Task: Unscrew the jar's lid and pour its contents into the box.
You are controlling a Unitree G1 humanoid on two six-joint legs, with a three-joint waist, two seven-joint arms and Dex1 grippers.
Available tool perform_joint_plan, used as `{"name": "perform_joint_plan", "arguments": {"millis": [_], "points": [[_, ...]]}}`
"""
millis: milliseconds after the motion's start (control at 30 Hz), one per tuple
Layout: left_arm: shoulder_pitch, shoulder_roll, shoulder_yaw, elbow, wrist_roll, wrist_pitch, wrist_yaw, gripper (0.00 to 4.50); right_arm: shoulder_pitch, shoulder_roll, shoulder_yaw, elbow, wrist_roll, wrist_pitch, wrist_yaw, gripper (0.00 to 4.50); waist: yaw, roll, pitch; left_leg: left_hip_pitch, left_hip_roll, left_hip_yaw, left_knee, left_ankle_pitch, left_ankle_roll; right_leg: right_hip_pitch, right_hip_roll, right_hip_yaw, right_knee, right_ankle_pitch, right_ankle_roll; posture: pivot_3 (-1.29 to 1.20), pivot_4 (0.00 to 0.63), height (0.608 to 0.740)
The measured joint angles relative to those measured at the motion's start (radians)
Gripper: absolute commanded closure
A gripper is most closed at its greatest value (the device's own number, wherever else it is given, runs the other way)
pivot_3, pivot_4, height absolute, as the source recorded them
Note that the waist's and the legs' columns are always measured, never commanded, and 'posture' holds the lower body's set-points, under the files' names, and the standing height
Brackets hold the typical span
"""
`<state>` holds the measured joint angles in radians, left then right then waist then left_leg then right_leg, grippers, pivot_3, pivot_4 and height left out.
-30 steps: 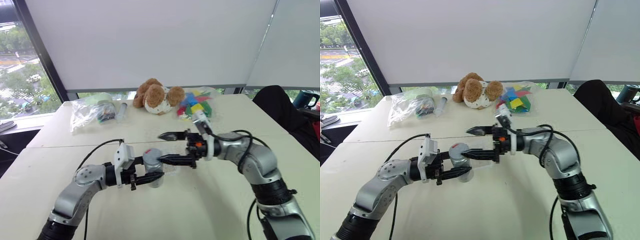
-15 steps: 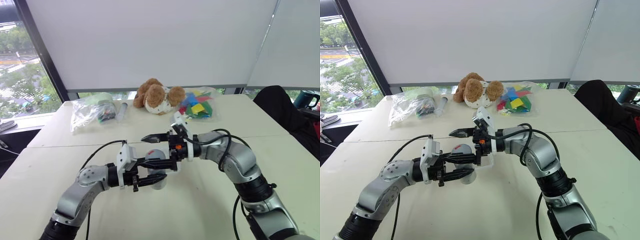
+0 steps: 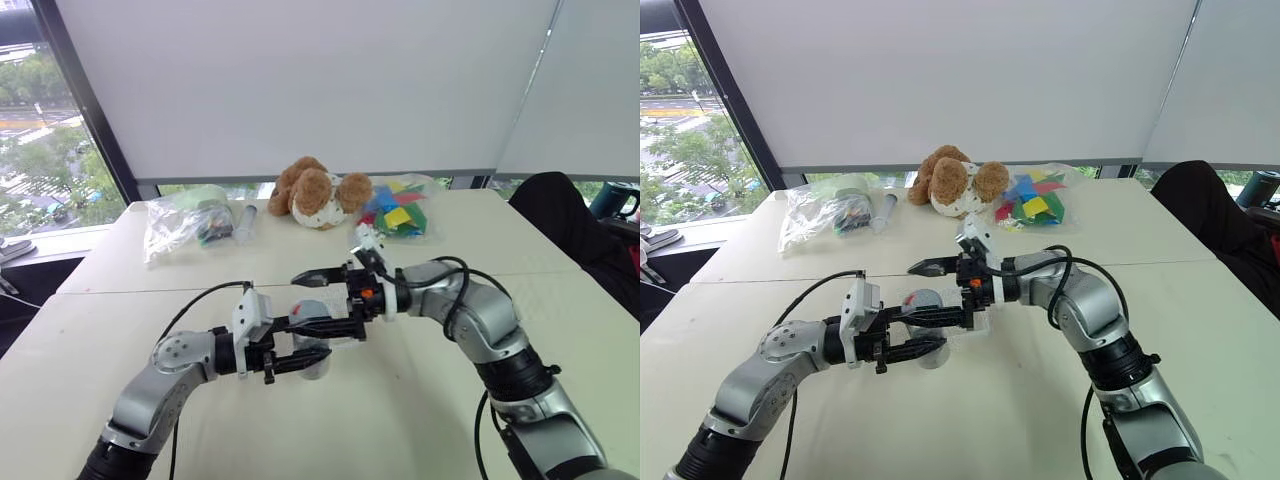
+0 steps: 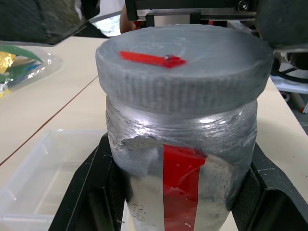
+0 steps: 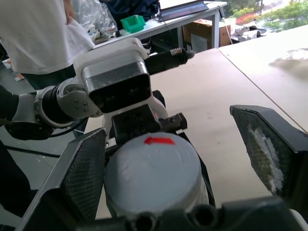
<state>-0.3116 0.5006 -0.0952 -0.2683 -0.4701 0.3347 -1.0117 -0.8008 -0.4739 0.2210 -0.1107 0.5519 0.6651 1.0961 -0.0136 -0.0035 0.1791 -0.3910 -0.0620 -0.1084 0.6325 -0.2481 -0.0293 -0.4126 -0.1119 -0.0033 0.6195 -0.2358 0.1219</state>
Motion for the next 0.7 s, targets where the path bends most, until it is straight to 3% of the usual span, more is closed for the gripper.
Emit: {"name": "perform_joint_plan", "arguments": {"millis": [700], "points": [[0.000, -0.001, 0.000, -0.001, 0.001, -0.010, -0.013, 2.40, 0.041, -0.004, -0.061, -0.044, 0.086, 0.032, 0.030, 0.03, 0.000, 0.000, 0.000, 0.000, 0.000, 0.000, 0.000, 0.000, 0.000, 0.000, 0.000, 0.000, 0.000, 0.000, 0.000, 0.00, 0.150, 0.740]]}}
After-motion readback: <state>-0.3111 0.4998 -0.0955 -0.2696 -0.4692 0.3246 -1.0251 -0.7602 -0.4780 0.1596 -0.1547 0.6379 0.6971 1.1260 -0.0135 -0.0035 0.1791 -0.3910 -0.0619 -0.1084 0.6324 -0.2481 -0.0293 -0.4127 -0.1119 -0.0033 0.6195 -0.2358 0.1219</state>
